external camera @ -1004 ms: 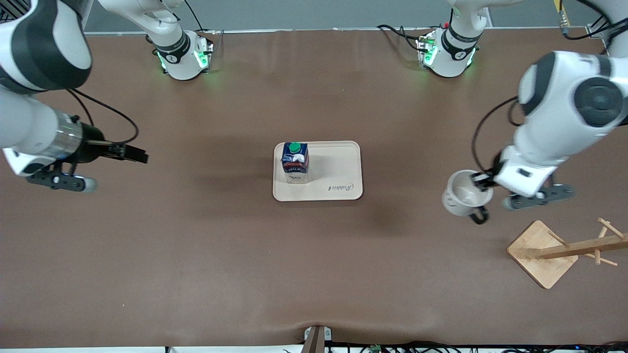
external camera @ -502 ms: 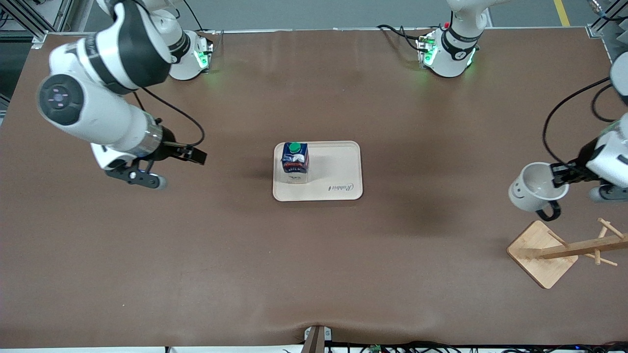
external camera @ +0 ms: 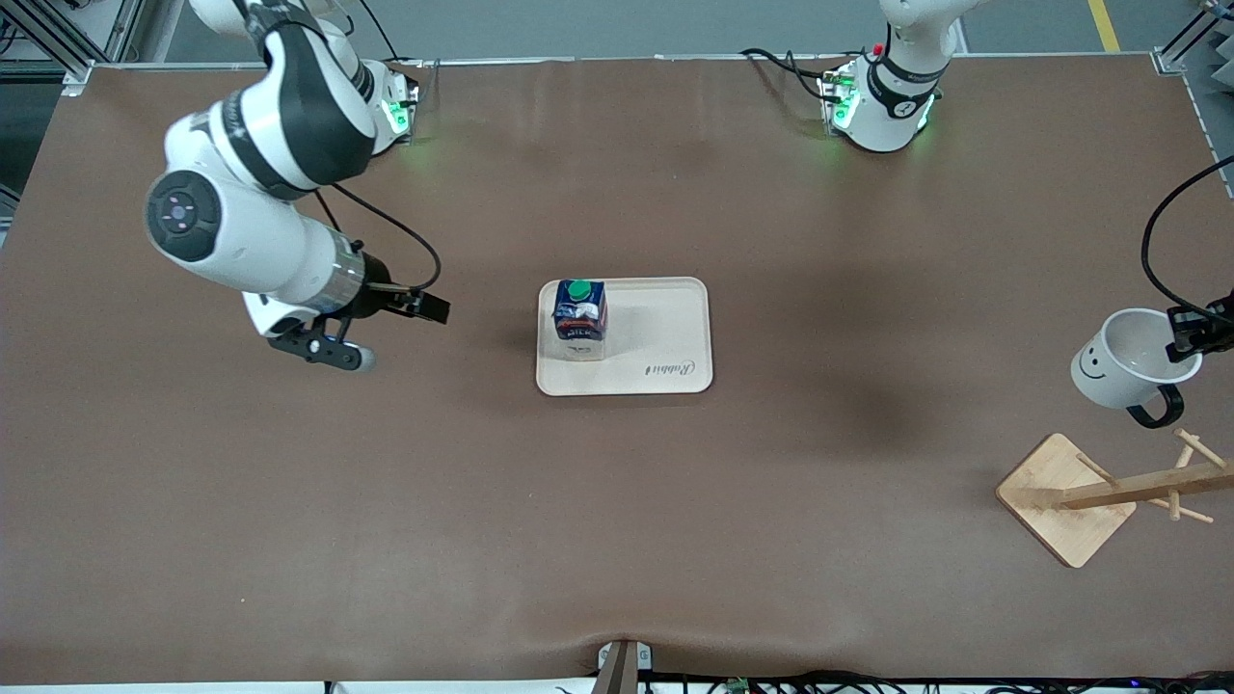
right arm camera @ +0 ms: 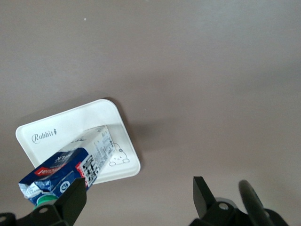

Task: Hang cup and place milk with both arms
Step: 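Lift the mug with the left gripper while the right gripper reaches out, then carry the mug toward the stand while the right gripper grasps the milk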

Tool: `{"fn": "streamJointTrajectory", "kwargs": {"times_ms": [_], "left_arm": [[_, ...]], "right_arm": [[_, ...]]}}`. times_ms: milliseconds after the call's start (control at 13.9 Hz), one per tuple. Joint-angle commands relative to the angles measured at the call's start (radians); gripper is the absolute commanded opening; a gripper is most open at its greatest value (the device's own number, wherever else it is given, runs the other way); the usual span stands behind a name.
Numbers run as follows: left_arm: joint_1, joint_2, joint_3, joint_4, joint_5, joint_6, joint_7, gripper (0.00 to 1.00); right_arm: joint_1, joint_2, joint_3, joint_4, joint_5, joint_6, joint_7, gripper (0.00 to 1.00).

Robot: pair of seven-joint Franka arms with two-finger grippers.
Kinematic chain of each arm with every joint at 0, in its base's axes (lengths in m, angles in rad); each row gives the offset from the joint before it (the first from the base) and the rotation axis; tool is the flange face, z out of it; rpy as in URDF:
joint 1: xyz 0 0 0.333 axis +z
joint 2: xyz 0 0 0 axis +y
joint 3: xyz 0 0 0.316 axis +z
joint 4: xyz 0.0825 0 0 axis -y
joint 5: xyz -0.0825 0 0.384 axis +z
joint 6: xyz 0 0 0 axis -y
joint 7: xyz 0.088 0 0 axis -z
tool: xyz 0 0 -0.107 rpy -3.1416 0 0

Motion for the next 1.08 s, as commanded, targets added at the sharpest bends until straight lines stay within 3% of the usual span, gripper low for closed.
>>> {"fn": "streamJointTrajectory", "kwargs": {"times_ms": [0,215,502,789,1004], "left_arm": [[0.018,0.047,-0.009,0.054,-0.003,-0.006,0.023,0.00],[0.025,0.069,-0.009,0.086,-0.002,-0.006,0.032,0.00],[0.033,0.117,-0.011,0.129,-0.017,0.002,0.072,0.00],[0.078,0.138,-0.011,0.135,-0.046,0.029,0.166,0.00],[0.102,0.156,-0.011,0.135,-0.058,0.045,0.218,0.00]], "right_arm": [[0.071,-0.032,-0.005,-0.093,0.022,0.105,0.099,1.00],[0.126,-0.026,-0.005,-0.140,0.022,0.243,0.192,1.00],[0.212,0.025,-0.005,-0.118,0.024,0.429,0.366,1.00],[0.287,0.135,-0.007,-0.045,0.021,0.431,0.381,1.00],[0.312,0.163,-0.007,-0.029,0.022,0.426,0.413,1.00]]}}
